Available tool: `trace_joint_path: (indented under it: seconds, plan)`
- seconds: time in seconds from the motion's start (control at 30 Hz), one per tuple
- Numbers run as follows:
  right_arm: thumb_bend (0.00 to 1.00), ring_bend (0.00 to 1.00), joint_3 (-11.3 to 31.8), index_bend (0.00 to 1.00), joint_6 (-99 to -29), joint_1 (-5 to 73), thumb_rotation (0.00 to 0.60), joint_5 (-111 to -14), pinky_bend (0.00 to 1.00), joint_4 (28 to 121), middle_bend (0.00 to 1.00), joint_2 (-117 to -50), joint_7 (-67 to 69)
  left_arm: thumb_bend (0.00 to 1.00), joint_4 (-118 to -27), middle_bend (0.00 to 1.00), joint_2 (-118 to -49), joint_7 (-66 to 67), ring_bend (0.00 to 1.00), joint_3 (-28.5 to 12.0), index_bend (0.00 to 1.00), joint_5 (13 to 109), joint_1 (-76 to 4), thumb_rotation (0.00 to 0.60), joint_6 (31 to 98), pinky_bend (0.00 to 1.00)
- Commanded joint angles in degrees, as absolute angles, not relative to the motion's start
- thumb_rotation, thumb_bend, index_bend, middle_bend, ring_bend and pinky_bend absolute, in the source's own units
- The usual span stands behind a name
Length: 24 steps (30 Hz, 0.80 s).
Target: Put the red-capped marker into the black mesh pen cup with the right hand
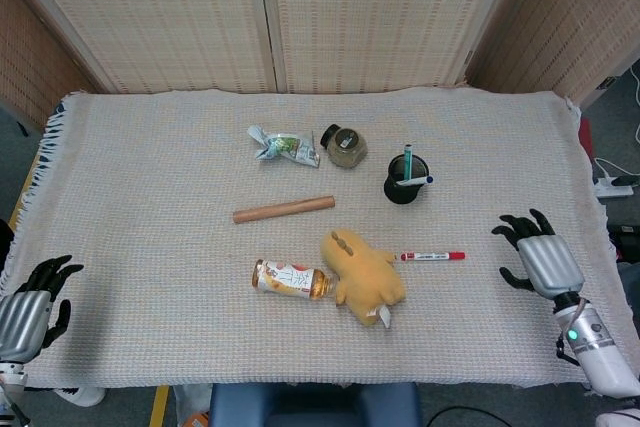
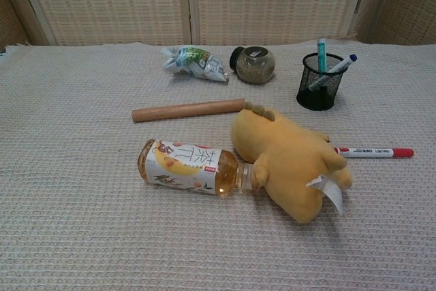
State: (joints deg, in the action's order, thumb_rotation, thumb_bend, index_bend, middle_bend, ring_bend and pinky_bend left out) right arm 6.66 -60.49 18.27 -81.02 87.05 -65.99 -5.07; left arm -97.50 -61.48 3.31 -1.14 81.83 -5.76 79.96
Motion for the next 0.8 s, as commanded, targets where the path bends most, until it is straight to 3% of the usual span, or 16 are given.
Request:
trace_joint_path:
  seconds: [0.03,0.23,0.8]
  plan:
    - [0.21,0.16,7.7,0.28,-54.7,23.1,0.6,-78.6,0.06,85.1,0.13,-70.1,-9.0,0.59,-97.6,0.09,-61.3,3.0,0.09,-1.2,0.22,82.0,-5.7,0.6,80.1,0.35]
    - [0.21,0.16,7.0,0.27,-48.2,28.9,0.6,-76.0,0.06,83.2,0.13,-76.6,-16.4,0.59,-97.8,0.09,-61.0,2.4,0.09,-1.2,0.22,82.3,-5.5,0.6,80.6,0.35]
    - [0.21,0.21,5.9,0.28,-48.1,32.2,0.6,-68.3,0.12,78.9,0.15,-83.5,-25.6,0.59,-97.6,0.09,-60.7,1.4,0.09,-1.3,0.22,81.9,-5.4,0.6,80.4,0.35]
